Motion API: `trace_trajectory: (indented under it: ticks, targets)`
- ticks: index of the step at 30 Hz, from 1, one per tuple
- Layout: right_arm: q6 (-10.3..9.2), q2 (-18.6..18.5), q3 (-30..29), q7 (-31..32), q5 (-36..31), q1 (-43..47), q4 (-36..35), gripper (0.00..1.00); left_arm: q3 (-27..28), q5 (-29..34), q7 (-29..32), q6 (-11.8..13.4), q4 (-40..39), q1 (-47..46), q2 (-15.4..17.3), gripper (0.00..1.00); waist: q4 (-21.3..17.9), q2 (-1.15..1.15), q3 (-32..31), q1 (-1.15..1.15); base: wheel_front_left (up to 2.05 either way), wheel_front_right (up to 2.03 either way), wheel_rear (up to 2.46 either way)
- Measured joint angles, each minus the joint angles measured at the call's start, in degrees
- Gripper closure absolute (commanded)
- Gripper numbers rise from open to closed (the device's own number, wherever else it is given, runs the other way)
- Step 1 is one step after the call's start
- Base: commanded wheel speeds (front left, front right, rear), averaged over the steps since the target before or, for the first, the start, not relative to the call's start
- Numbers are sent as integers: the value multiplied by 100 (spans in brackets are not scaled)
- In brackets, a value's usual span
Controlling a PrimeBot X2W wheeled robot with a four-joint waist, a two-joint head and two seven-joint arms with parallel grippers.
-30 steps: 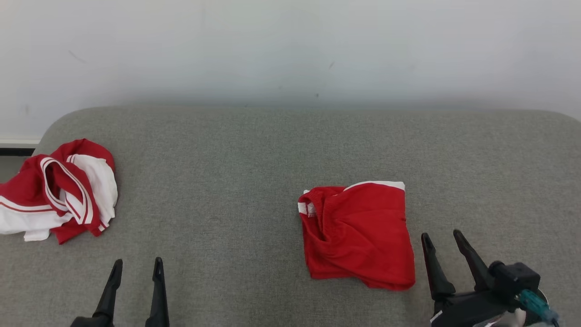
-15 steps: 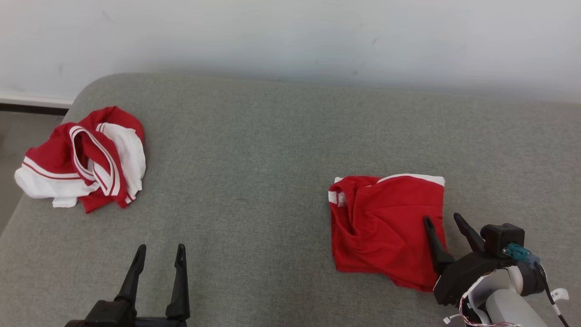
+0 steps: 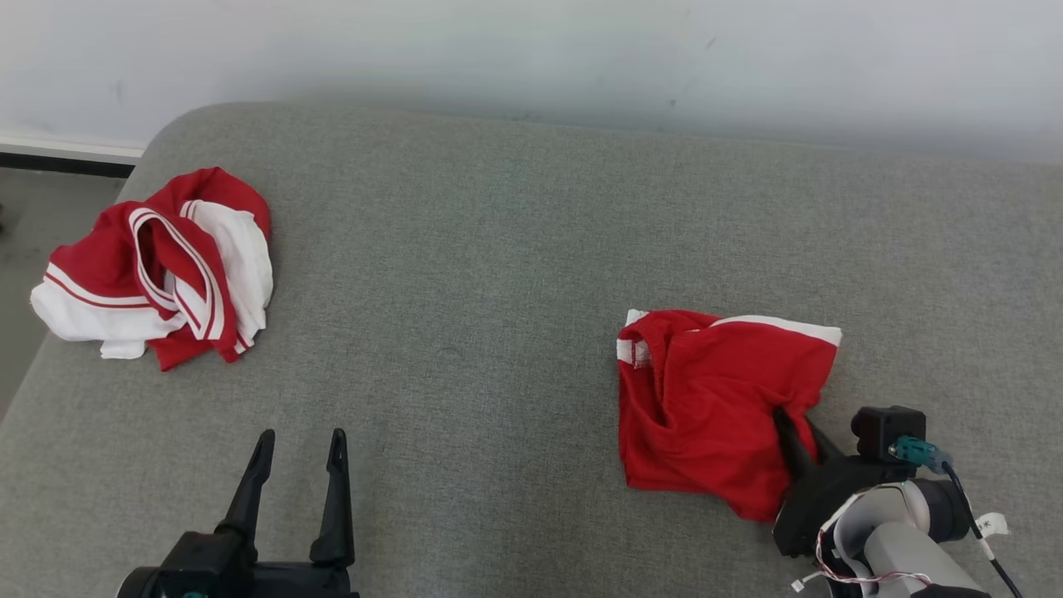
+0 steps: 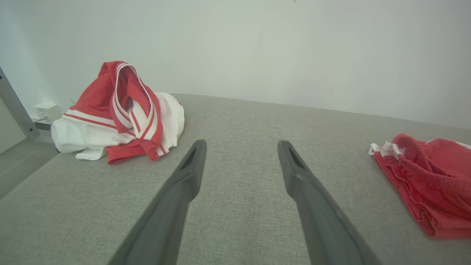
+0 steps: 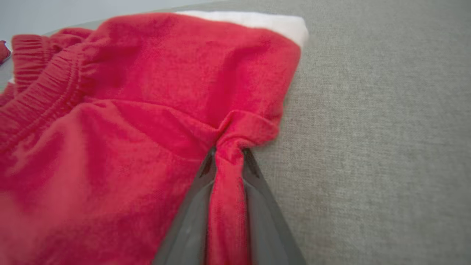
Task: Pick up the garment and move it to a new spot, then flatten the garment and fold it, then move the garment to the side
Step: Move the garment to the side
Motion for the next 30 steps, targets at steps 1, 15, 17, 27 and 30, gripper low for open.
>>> trace_trajectory:
  ticks: [1,15,17,27,30]
  targets:
    - [0,-3,49,-14,22,-42,30,100,-9,-9,0,0,0,-5,0,0,-11,0,10,0,0,0,0]
    - [0,-1054,1293,346,-57,-1592,-375,100,-68,-155,0,49,-219,-349,-1,0,-312,1,572,0,0,0,0]
    - [0,-1301,1439,421,-36,-1900,-526,100,-14,-129,0,48,-301,-441,1,0,-402,1,738,0,0,0,0]
    - [0,-2735,1773,619,419,-2934,-1248,100,253,222,0,-205,-626,-1059,124,0,-941,1,1752,1,0,0,0]
    - [0,-3015,1814,665,490,-3089,-1428,100,292,297,0,-256,-721,-1160,191,0,-1149,1,2037,2,0,0,0]
